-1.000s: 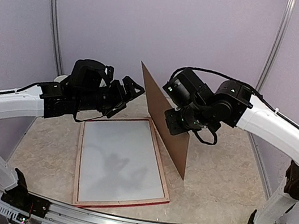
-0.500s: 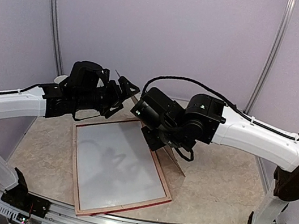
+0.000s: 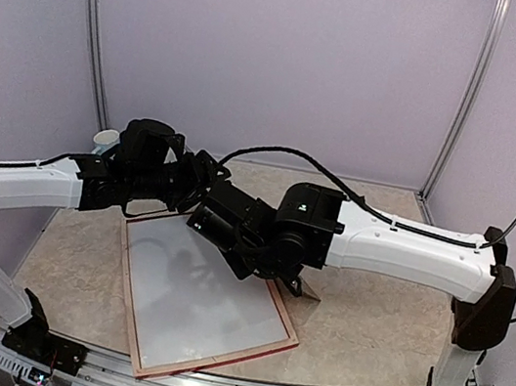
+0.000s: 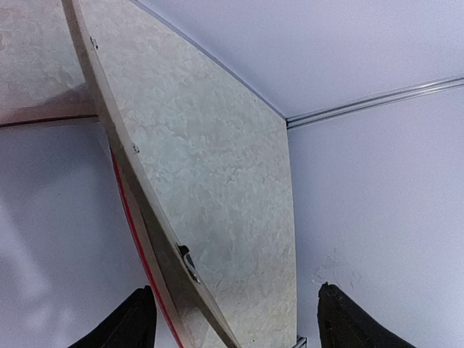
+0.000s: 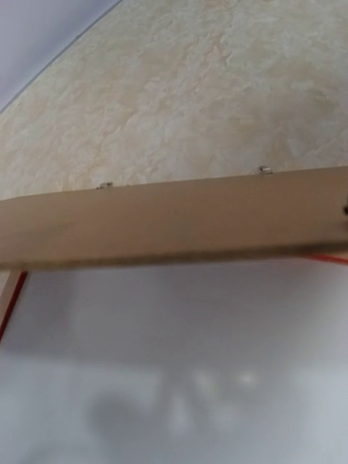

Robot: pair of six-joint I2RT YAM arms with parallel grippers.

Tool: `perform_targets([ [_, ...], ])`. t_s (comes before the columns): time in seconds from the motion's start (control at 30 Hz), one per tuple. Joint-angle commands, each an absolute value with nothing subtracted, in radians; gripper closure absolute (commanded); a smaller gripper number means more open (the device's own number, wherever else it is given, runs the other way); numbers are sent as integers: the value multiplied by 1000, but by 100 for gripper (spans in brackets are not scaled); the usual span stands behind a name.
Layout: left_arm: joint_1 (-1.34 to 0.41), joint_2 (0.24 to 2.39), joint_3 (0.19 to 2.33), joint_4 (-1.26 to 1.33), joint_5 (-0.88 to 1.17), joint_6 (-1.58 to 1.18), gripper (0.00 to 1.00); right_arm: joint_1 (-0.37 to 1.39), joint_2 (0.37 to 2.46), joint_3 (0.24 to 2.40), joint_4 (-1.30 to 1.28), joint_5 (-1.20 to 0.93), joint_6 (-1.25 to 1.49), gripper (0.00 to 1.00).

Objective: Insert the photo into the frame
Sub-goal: Turn over the backboard.

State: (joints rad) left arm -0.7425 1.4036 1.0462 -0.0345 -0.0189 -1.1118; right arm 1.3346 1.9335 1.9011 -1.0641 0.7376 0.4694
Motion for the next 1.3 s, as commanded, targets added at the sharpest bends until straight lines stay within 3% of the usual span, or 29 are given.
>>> perform_targets([
  [0.0, -730, 1361, 995, -24, 12, -1111, 26, 1382, 1996, 1927, -966, 656, 535, 100],
  [0.47, -712, 1216, 810, 24, 34, -1149, 61, 1450, 2096, 1947, -975, 692, 581, 100],
  [0.87, -712, 1166, 664, 65, 69, -1190, 65, 1503, 2179, 1950, -938, 718, 584, 100],
  [1.07, -712, 1128, 593, 70, 53, -1205, 76, 1522, 2221, 1950, -912, 709, 581, 100],
  [1.13, -712, 1120, 576, 80, 52, -1211, 84, 1531, 2234, 1948, -889, 693, 576, 100],
  [1.27, -712, 1117, 557, 86, 56, -1215, 86, 1544, 2260, 1955, -867, 684, 569, 100],
])
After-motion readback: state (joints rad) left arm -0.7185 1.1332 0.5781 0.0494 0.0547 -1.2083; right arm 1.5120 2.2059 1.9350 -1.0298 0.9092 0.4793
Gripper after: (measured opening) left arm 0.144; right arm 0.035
